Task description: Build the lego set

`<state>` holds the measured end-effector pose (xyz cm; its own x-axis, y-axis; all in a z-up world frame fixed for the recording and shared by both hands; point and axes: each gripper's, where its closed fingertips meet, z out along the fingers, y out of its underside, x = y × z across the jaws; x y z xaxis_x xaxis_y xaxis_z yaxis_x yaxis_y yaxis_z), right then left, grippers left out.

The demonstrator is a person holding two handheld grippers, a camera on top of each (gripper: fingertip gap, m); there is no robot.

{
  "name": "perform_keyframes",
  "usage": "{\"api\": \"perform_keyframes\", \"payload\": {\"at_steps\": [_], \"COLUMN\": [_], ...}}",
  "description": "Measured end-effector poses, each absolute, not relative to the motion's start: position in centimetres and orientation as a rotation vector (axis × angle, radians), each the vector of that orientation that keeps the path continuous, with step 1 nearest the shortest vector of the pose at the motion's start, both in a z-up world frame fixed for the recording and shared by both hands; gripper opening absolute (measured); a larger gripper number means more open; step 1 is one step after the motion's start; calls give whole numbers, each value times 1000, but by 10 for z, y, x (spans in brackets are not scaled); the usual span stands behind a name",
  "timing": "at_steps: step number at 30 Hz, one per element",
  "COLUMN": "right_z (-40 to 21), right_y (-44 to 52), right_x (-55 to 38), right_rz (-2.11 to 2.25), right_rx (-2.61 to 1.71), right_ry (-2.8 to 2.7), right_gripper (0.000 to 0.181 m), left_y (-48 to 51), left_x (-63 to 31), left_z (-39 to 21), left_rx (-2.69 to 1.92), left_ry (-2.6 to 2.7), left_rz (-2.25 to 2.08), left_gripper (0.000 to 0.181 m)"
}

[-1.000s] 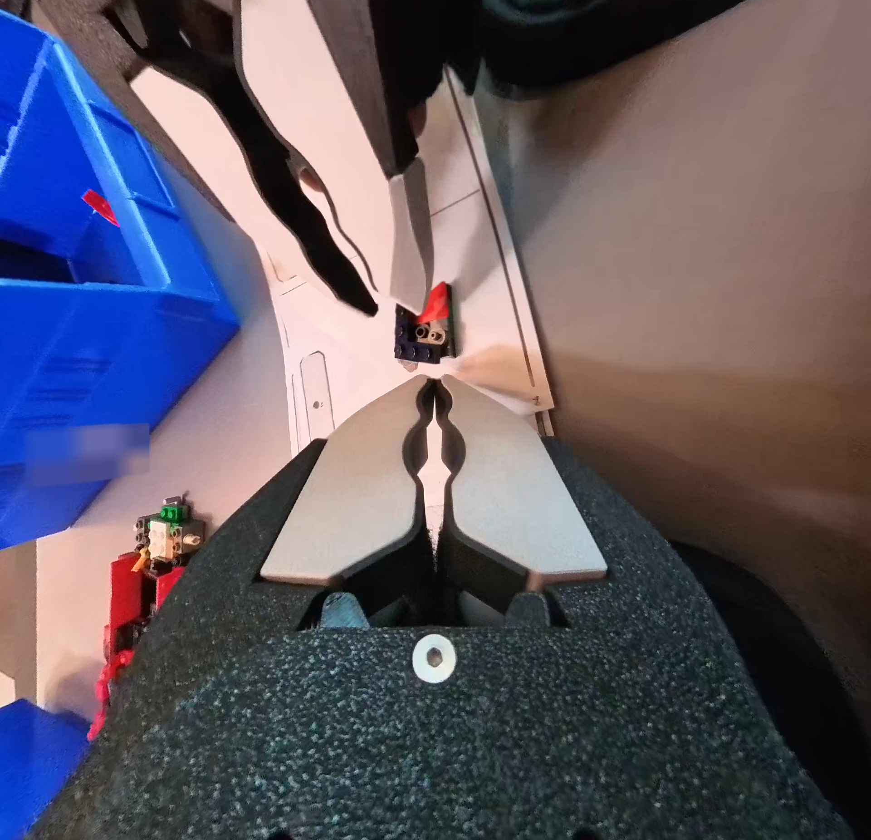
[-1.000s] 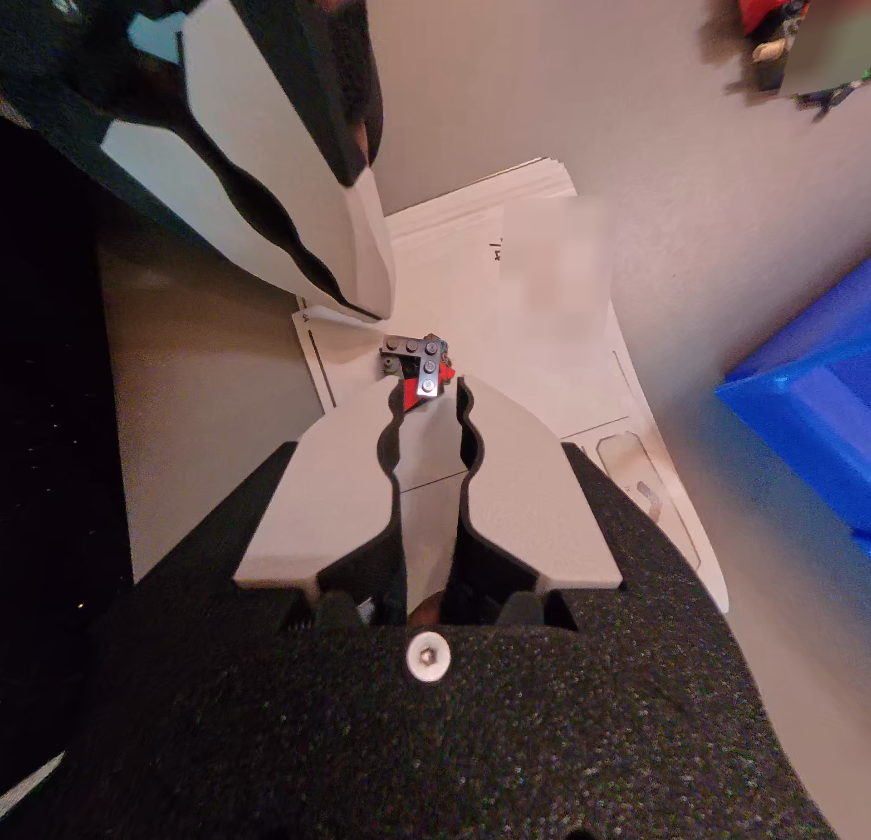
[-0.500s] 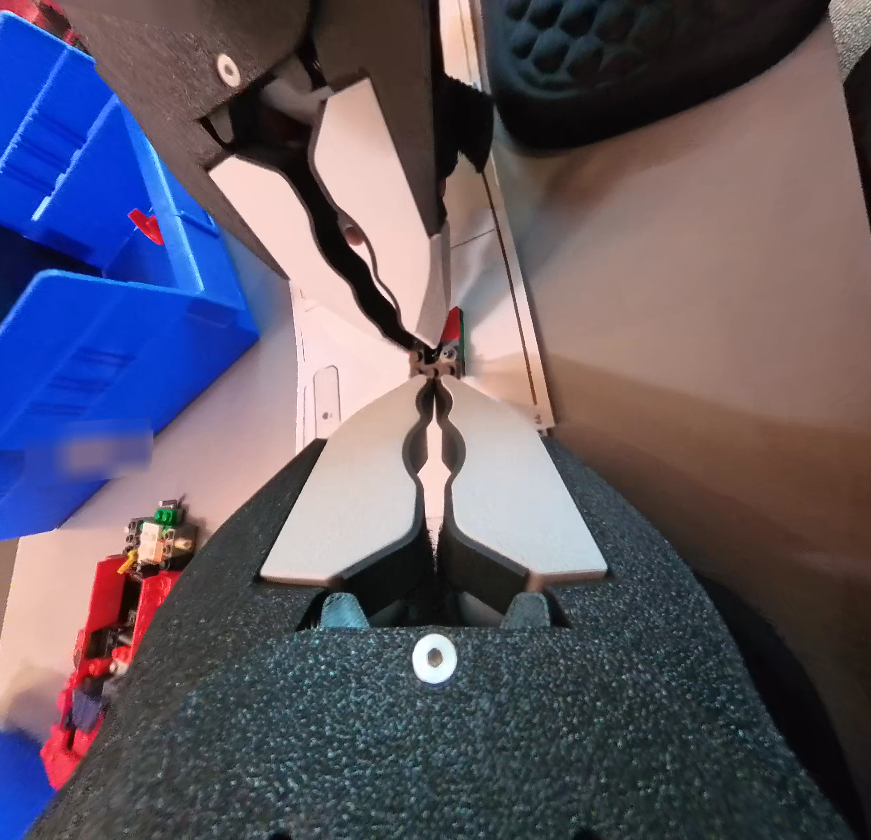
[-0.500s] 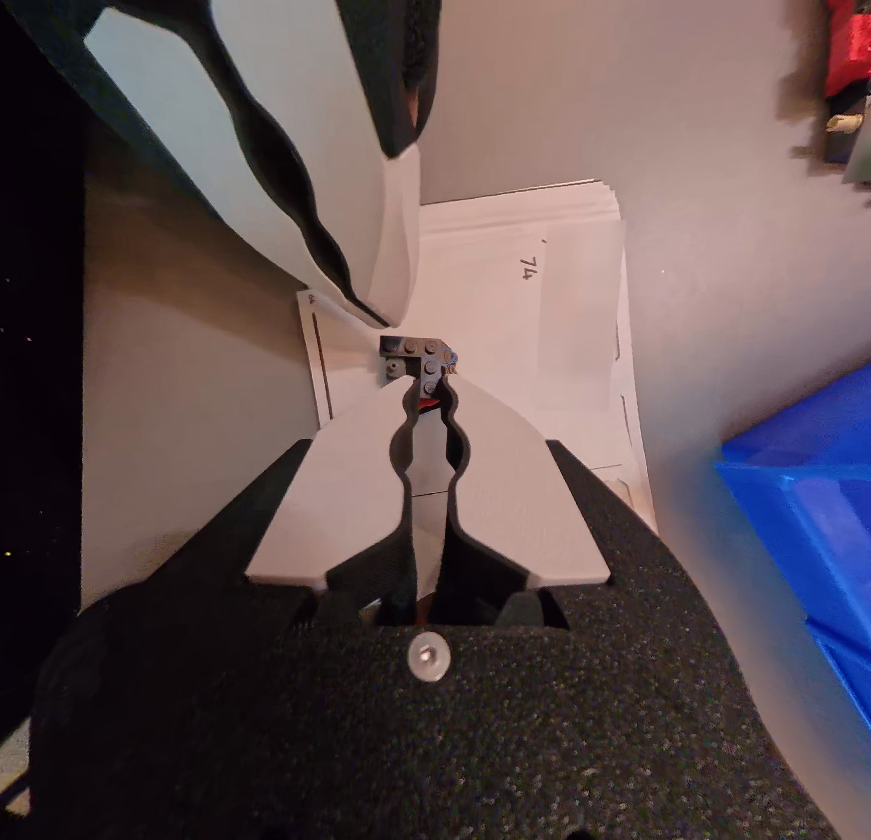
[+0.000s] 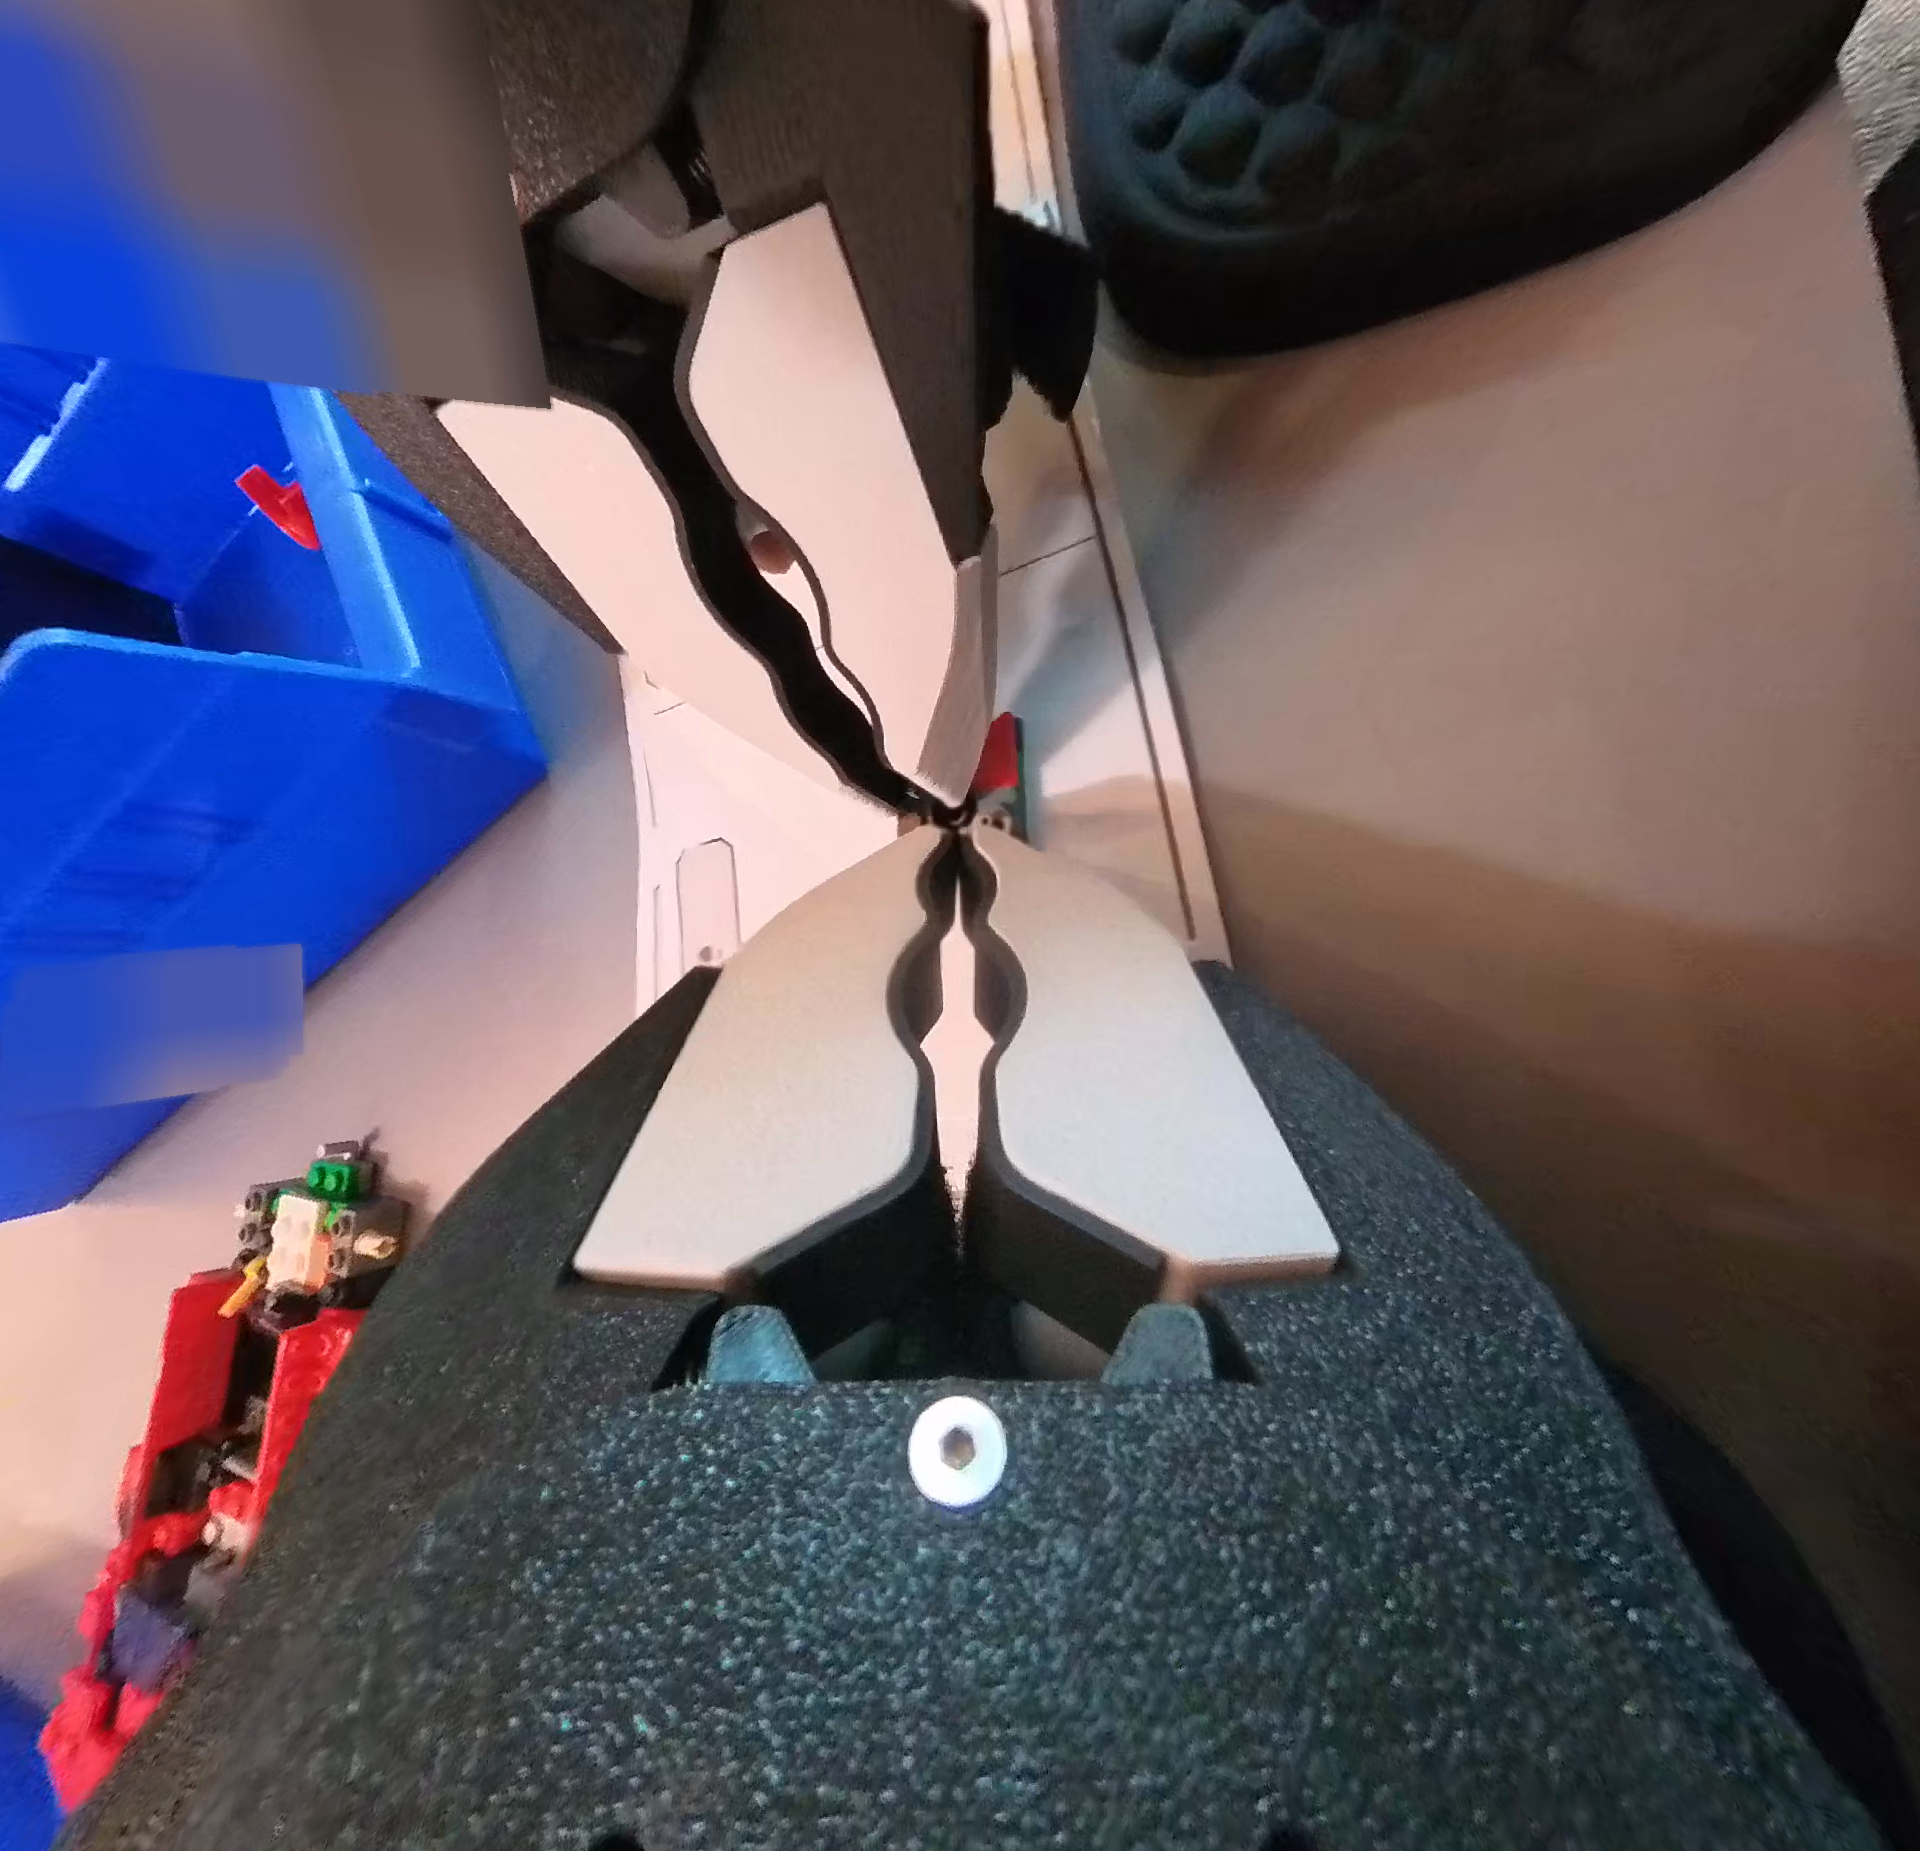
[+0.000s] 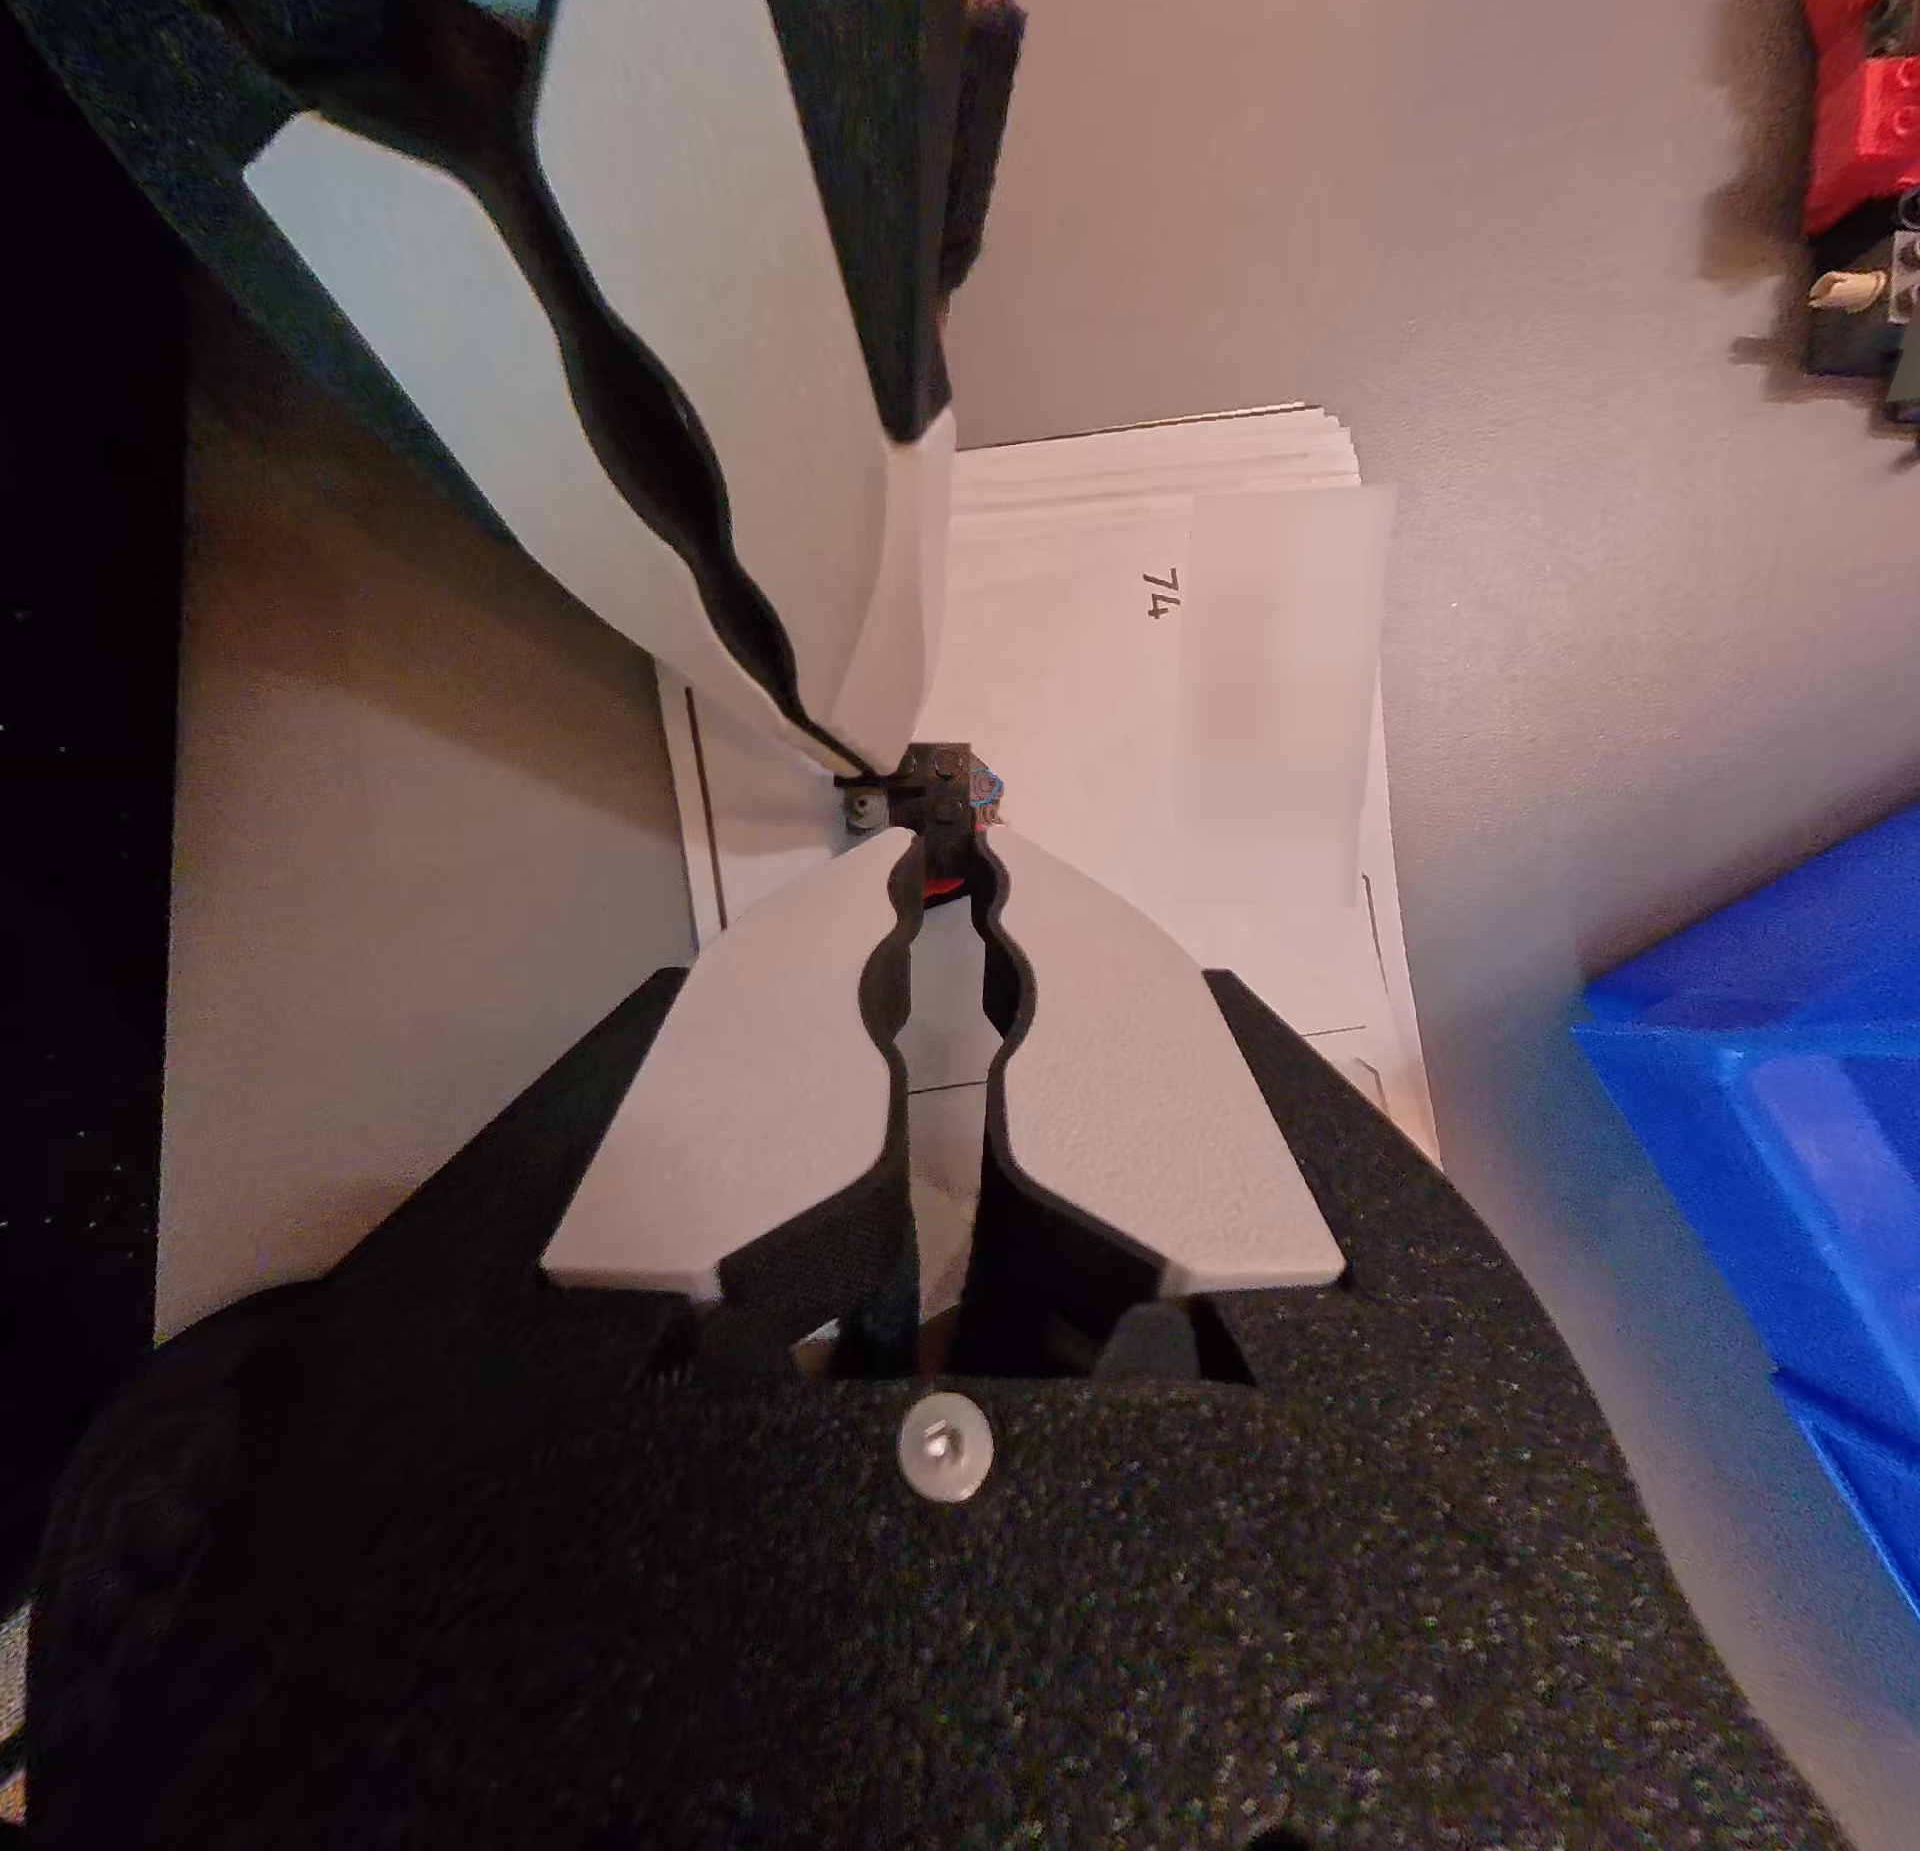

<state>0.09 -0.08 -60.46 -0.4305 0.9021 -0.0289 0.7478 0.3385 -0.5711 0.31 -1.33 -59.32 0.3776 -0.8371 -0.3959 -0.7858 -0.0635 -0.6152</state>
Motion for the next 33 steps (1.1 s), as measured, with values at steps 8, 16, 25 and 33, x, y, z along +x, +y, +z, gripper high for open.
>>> {"api": "perform_keyframes", "payload": {"at_steps": [8, 16, 25, 33], "right_z": [-605, -605, -606, -606], "right_y": [-3, -2, -1, -1], "right_x": [2, 3, 3, 2], "right_rz": [757, 730, 712, 692], "right_rx": [-1462, -1465, -1478, -1457], "right_ry": [-2355, -2369, -2369, -2378], "right_gripper": [8, 8, 8, 8], "left_y": [-24, -21, -15, -21], "left_x": [2, 5, -1, 14], "left_z": [-597, -597, -595, -599], "left_rx": [-1887, -1872, -1870, -1918], "left_ry": [1429, 1428, 1424, 1403], "left_rz": [-96, -85, -13, -182], "left_gripper": [0, 0, 0, 0]}}
